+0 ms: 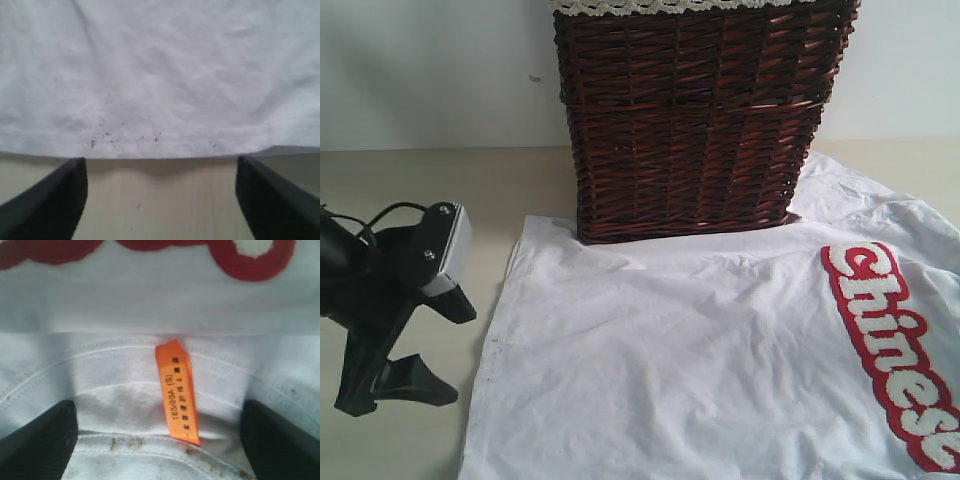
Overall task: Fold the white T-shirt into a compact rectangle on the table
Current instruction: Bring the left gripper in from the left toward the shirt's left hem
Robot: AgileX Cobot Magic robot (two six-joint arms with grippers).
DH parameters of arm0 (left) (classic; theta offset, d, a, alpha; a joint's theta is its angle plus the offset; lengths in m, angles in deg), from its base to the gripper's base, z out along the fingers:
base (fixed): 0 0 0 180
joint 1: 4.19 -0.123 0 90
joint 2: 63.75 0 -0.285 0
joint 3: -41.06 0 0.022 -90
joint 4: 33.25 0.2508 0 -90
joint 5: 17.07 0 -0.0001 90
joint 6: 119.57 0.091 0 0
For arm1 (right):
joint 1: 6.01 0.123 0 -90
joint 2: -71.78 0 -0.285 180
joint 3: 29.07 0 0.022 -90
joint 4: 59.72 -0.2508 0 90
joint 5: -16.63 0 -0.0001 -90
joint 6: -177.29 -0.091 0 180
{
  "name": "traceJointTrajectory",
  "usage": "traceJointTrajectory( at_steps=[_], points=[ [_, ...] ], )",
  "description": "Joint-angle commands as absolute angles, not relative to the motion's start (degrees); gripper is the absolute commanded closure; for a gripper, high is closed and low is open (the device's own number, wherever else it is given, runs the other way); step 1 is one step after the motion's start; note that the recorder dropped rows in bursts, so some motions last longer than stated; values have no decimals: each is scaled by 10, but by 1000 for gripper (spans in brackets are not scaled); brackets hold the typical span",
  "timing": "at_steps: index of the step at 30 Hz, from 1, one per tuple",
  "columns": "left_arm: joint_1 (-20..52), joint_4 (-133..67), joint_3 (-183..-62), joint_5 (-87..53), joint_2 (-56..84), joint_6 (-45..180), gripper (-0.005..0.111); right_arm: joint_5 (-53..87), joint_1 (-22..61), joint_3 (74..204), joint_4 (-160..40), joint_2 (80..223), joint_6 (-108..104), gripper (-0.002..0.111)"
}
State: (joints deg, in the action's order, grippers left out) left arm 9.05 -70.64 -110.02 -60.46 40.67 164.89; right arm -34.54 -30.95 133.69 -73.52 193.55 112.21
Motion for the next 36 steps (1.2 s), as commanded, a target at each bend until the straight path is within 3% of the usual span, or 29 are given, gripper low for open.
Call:
traceJointTrajectory(
  at_steps=[1,4,11,16,31,36],
  points=[
    [119,-606,-1127,-598,450,1562,31,-340,-313,1319,-696,1966,1111,25],
    [131,-566,-1155,-586,485,1564,31,-340,-313,1319,-696,1966,1111,25],
    [137,-637,-1230,-572,506,1542,18,-340,-313,1319,-696,1966,1111,25],
    [137,-735,-1231,-577,487,1529,18,-340,-313,1319,-697,1966,1111,25],
    [137,-753,-1231,-625,474,1530,17,-340,-313,1319,-697,1966,1111,25],
    [137,-729,-1231,-686,474,1495,1,-340,-313,1319,-697,1966,1111,25]
  ],
)
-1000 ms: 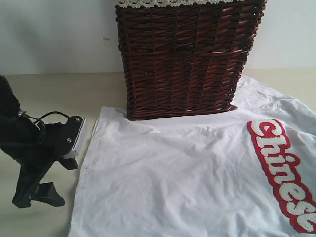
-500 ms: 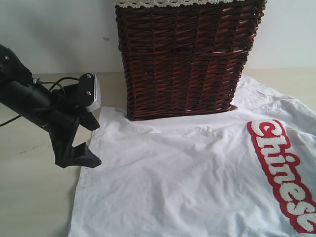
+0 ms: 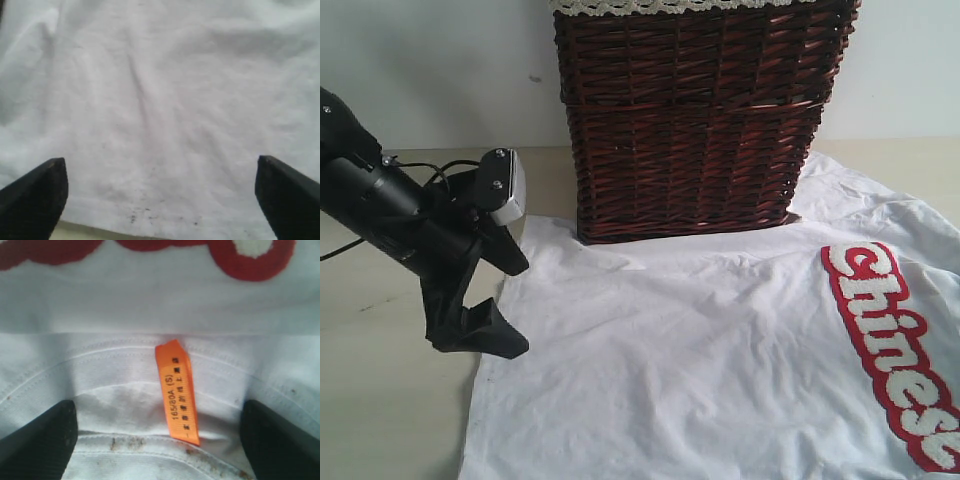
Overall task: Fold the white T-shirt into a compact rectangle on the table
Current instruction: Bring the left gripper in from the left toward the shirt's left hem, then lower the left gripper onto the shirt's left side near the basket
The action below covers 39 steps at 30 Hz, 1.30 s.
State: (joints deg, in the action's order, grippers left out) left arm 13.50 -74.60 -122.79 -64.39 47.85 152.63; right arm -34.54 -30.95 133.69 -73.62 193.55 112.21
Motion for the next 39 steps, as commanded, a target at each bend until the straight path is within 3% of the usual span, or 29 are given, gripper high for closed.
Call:
traceJointTrajectory(
  at_steps=[1,10,23,32,39],
  points=[
    [137,-728,-1231,-690,474,1495,1,-340,-313,1319,-697,1966,1111,25],
    [137,-728,-1231,-718,483,1482,2,-340,-313,1319,-697,1966,1111,25],
    [164,-530,-1231,-544,545,1532,2,-341,-313,1319,-697,1966,1111,25],
    [178,-580,-1231,-634,546,1511,2,-341,-313,1319,-697,1966,1111,25],
    [178,-595,-1231,-598,549,1513,2,-341,-313,1319,-697,1966,1111,25]
  ],
)
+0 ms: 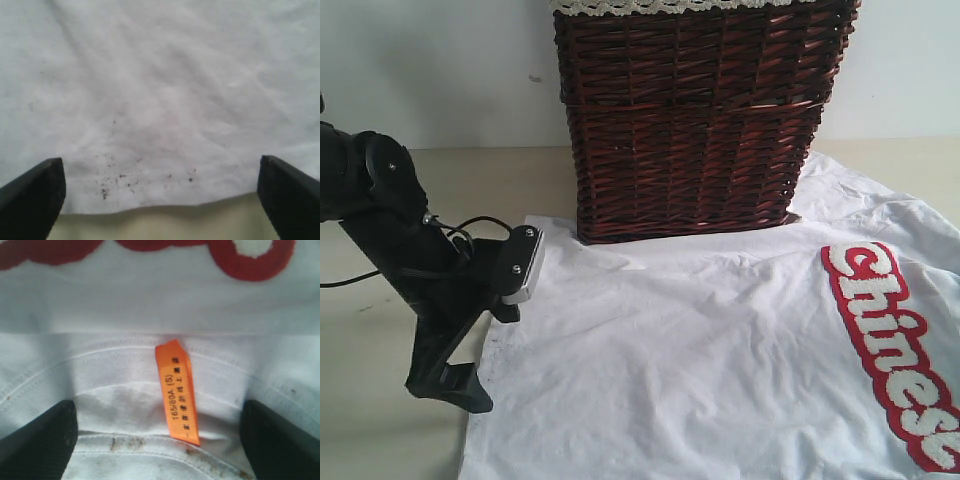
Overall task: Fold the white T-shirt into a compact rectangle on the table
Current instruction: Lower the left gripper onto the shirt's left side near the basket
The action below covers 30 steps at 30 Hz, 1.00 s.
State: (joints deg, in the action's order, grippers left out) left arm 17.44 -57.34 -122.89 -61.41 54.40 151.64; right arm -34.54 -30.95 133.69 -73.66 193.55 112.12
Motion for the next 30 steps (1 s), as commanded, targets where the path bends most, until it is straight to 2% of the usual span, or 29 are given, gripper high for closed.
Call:
traceJointTrajectory(
  at_steps=[1,30],
  points=[
    [179,-600,-1231,-598,551,1513,2,-341,-313,1319,-697,1966,1111,25],
    [206,-561,-1231,-579,573,1467,2,-341,-313,1319,-697,1966,1111,25]
  ],
)
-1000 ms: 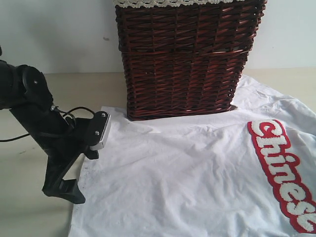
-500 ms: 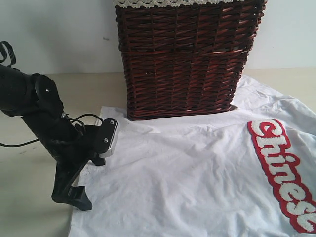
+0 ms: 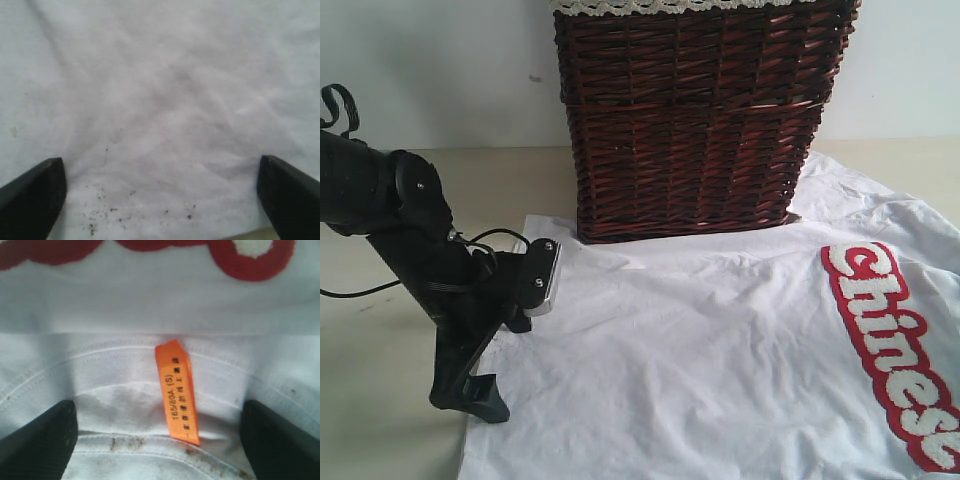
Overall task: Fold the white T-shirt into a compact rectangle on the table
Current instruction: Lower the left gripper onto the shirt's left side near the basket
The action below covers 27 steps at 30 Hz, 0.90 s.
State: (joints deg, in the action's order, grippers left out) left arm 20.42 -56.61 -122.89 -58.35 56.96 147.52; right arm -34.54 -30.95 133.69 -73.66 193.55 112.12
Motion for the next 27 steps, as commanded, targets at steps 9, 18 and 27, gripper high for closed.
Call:
traceJointTrajectory(
  at_steps=[9,18,27],
  points=[
    [222,-523,-1213,-591,592,1467,2,-341,-313,1319,-697,1966,1111,25],
    [237,-501,-1203,-592,600,1465,2,-341,-313,1319,-697,1966,1111,25],
    [238,-457,-1203,-578,600,1413,61,-341,-313,1319,-697,1966,1111,25]
  ],
)
